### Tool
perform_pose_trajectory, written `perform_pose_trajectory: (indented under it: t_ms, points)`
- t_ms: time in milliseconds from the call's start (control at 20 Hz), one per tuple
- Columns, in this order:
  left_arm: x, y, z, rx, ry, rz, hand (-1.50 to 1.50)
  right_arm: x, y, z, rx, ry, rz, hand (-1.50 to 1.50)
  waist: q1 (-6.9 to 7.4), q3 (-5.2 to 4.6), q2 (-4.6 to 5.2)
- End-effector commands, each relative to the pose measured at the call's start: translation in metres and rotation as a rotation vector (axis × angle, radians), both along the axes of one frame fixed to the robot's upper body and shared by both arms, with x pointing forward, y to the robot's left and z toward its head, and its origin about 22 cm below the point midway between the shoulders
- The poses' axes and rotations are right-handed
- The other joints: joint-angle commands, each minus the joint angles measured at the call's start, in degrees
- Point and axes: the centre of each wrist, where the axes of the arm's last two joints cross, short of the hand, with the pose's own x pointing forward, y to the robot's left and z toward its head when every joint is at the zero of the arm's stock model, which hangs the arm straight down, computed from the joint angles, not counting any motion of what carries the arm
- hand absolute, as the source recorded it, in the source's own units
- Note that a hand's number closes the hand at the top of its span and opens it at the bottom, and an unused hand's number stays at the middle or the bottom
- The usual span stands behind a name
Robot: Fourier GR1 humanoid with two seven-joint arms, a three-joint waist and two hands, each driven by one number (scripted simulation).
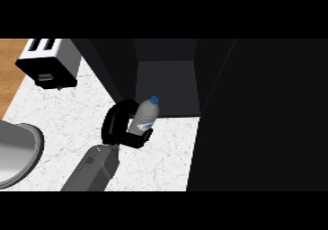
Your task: Pick up the bottled water, place it into the cabinet and close the cabinet
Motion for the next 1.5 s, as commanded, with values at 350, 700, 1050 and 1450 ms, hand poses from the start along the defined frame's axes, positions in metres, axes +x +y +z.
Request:
perform_pose_trajectory:
  t_ms: [350,700,1050,1450]
  points:
    - [0.016,-0.067,0.053,0.008,-0.011,0.007,1.50,0.002,-0.039,-0.001,0.123,0.004,0.088,-1.50,-0.54,0.00,0.01]
    - [0.055,-0.101,0.100,0.034,0.004,0.007,1.50,-0.003,-0.065,-0.002,0.166,0.009,0.048,-1.50,-1.09,-0.06,0.42]
    - [0.066,-0.110,0.096,0.131,0.017,0.086,1.50,-0.004,-0.087,0.005,0.151,-0.015,0.066,-1.50,-1.62,-0.06,0.65]
    - [0.092,-0.099,0.103,0.217,0.057,0.164,1.50,-0.008,-0.094,0.003,0.161,-0.013,0.107,-1.50,-2.52,-0.08,1.15]
